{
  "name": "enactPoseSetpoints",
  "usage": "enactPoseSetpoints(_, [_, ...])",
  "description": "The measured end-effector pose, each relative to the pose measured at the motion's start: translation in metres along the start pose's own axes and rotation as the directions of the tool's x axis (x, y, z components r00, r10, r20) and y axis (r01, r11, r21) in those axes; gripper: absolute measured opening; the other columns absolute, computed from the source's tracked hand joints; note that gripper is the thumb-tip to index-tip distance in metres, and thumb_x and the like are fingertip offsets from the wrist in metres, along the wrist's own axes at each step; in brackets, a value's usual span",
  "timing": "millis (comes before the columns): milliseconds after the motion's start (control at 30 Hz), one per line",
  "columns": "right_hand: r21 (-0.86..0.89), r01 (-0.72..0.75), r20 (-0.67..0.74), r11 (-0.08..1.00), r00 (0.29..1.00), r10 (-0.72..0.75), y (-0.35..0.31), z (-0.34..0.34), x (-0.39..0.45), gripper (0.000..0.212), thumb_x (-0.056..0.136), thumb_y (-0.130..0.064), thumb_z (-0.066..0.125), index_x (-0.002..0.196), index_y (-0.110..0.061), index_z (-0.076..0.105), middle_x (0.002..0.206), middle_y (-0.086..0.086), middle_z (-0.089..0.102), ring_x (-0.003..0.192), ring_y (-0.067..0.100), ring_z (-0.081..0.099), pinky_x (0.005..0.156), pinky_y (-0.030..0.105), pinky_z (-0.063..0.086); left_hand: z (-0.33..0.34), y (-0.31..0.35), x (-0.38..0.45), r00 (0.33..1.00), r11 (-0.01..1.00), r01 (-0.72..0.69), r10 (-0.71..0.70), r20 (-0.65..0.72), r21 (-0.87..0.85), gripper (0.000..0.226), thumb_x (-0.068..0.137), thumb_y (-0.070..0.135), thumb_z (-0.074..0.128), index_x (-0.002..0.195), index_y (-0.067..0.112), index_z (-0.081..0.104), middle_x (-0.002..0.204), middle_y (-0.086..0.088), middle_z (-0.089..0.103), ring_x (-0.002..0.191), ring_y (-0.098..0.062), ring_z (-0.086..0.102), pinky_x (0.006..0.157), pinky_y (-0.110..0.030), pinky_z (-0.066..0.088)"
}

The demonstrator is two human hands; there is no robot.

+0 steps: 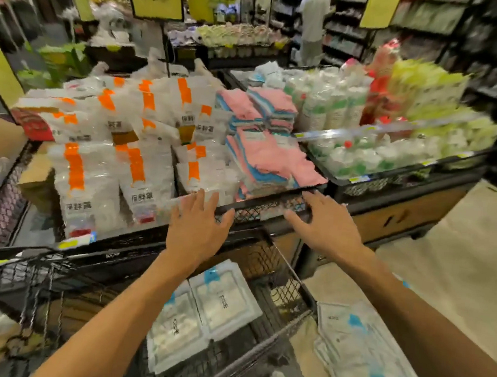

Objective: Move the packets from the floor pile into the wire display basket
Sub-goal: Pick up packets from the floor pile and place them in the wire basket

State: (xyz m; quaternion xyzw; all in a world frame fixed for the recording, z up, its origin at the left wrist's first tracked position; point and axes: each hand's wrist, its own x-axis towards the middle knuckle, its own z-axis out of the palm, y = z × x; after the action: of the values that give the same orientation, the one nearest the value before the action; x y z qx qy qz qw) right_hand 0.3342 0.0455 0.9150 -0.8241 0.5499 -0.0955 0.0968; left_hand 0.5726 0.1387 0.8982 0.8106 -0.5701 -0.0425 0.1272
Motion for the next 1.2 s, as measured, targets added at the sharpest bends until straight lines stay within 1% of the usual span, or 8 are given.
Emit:
enactPoseSetpoints(100, [-0.022, -0.142, -0.031, 0.99, 0.989, 0.141, 0.041, -0.019, -0.039, 0.082, 0.096, -0.076, 0.036, 0.16, -0.025, 0.032, 0.168, 0.008, 0.029, 0.154, 0.029, 0.028, 0.123, 0.053, 0.019, 0.009, 0.044, -0.005, 0.992, 0.992, -0.125, 0.125, 0.034, -0.018, 0.068, 0.103, 0.063, 0.025, 0.16, 0.027, 0.023, 0.169, -0.006, 0.019, 0.155, -0.029, 0.017, 0.125, -0.053, 0.012])
enactPoseSetpoints(233, [0.027, -0.309, -0.081, 0.951, 0.947, 0.31, 0.096, -0.03, -0.093, 0.082, 0.096, -0.076, 0.037, 0.159, -0.023, 0.034, 0.167, 0.006, 0.031, 0.154, 0.027, 0.027, 0.124, 0.052, 0.022, 0.026, 0.104, -0.014, 0.953, 0.957, -0.285, 0.288, 0.091, -0.049, 0.07, 0.103, 0.064, 0.024, 0.161, 0.027, 0.023, 0.17, -0.007, 0.018, 0.156, -0.026, 0.015, 0.126, -0.053, 0.012])
enactPoseSetpoints(400, [0.084, -0.464, -0.111, 0.882, 0.875, 0.471, 0.16, -0.041, -0.147, 0.1, 0.083, -0.088, 0.024, 0.158, -0.022, 0.036, 0.165, 0.006, 0.035, 0.151, 0.028, 0.033, 0.121, 0.05, 0.03, 0.046, 0.179, -0.018, 0.886, 0.899, -0.433, 0.438, 0.15, -0.064, 0.071, 0.103, 0.064, 0.024, 0.162, 0.026, 0.021, 0.17, -0.005, 0.017, 0.157, -0.023, 0.013, 0.125, -0.052, 0.01])
enactPoseSetpoints(533, [0.081, -0.542, -0.144, 0.836, 0.824, 0.548, 0.215, -0.049, -0.182, 0.08, 0.097, -0.073, 0.039, 0.157, -0.019, 0.037, 0.162, 0.005, 0.039, 0.149, 0.027, 0.035, 0.122, 0.044, 0.027, 0.07, 0.242, -0.018, 0.824, 0.843, -0.535, 0.535, 0.186, -0.052, 0.072, 0.103, 0.065, 0.022, 0.163, 0.026, 0.019, 0.17, -0.006, 0.017, 0.156, -0.024, 0.014, 0.126, -0.05, 0.013])
enactPoseSetpoints(633, [0.076, -0.612, -0.146, 0.787, 0.774, 0.616, 0.259, -0.054, -0.205, 0.077, 0.098, -0.072, 0.039, 0.157, -0.022, 0.035, 0.162, 0.004, 0.039, 0.148, 0.026, 0.036, 0.12, 0.042, 0.028, 0.093, 0.29, -0.019, 0.783, 0.808, -0.587, 0.583, 0.214, -0.054, 0.072, 0.103, 0.065, 0.023, 0.163, 0.025, 0.02, 0.169, -0.007, 0.02, 0.156, -0.024, 0.016, 0.125, -0.052, 0.015])
enactPoseSetpoints(800, [0.073, -0.696, -0.127, 0.715, 0.704, 0.699, 0.328, -0.052, -0.236, 0.084, 0.096, -0.077, 0.032, 0.159, -0.021, 0.032, 0.164, 0.004, 0.036, 0.15, 0.027, 0.033, 0.122, 0.045, 0.027, 0.133, 0.356, -0.022, 0.742, 0.772, -0.633, 0.627, 0.238, -0.06, 0.07, 0.104, 0.062, 0.025, 0.162, 0.024, 0.021, 0.169, -0.006, 0.021, 0.157, -0.024, 0.015, 0.126, -0.054, 0.014])
enactPoseSetpoints(1033, [0.061, -0.766, -0.104, 0.64, 0.632, 0.768, 0.387, -0.034, -0.258, 0.079, 0.098, -0.073, 0.035, 0.155, -0.018, 0.036, 0.16, 0.004, 0.04, 0.146, 0.029, 0.036, 0.12, 0.043, 0.028, 0.182, 0.405, -0.013, 0.696, 0.727, -0.687, 0.659, 0.286, -0.003, 0.067, 0.105, 0.059, 0.025, 0.162, 0.024, 0.019, 0.169, -0.005, 0.021, 0.156, -0.023, 0.015, 0.125, -0.053, 0.014])
enactPoseSetpoints(1200, [0.043, -0.814, -0.063, 0.58, 0.577, 0.814, 0.422, -0.019, -0.249, 0.078, 0.098, -0.072, 0.035, 0.157, -0.021, 0.033, 0.163, 0.003, 0.035, 0.151, 0.029, 0.03, 0.121, 0.046, 0.022, 0.222, 0.431, 0.013, 0.653, 0.692, -0.721, 0.671, 0.351, 0.018, 0.066, 0.106, 0.058, 0.022, 0.163, 0.024, 0.016, 0.17, -0.005, 0.017, 0.157, -0.022, 0.012, 0.126, -0.051, 0.012])
